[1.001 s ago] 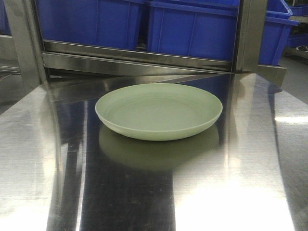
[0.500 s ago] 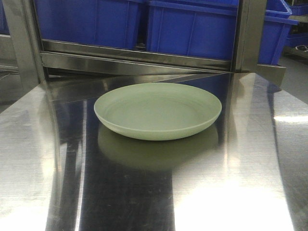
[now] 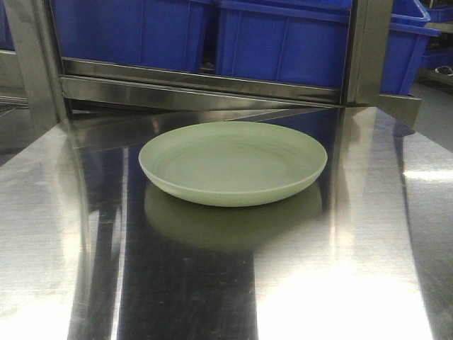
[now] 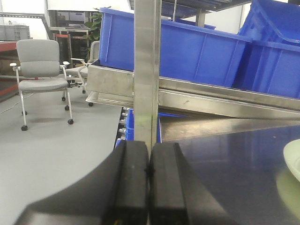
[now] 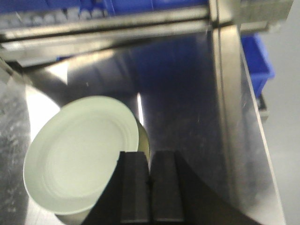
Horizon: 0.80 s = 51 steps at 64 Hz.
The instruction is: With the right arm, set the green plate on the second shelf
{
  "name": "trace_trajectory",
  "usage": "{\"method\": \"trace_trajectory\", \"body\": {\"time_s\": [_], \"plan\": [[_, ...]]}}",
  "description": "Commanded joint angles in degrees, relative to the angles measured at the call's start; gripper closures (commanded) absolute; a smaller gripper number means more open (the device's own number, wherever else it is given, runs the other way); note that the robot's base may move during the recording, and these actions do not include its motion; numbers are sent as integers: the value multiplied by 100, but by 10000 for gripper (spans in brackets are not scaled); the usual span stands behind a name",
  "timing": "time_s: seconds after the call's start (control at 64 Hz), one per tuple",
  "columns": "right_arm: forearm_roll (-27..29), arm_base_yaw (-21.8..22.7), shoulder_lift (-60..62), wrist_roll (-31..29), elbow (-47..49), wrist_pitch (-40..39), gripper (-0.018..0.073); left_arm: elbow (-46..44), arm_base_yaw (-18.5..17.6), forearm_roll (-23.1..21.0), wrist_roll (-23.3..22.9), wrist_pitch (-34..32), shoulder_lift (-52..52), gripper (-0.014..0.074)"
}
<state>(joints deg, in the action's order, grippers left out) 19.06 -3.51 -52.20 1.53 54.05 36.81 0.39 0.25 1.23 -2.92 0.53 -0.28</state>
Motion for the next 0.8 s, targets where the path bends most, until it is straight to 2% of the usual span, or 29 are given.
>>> {"method": "trace_trajectory", "body": {"time_s": [0.0,0.109,0.172,0.313,0.422,0.782], "plan": [[325,-7,-266,-101,246,-239,510,240,-17,-27,-36,-469,-20,466],[711,-35,-688,-153,246,33,506,240,-17,-27,-36,-469,-20,466],[939,-143,-911,-264,246,51,468,240,-17,-27,-36,-469,-20,466],[1521,-552,-1431,-539,246,-132,225,240,-17,-27,-36,-469,-20,466],[1597,-749,-1820,-539,246,-306,107,240,-17,-27,-36,-469,-20,466],[1862,-783,-3053,-539,246,-500,97,240,-17,-27,-36,-469,-20,466]]}}
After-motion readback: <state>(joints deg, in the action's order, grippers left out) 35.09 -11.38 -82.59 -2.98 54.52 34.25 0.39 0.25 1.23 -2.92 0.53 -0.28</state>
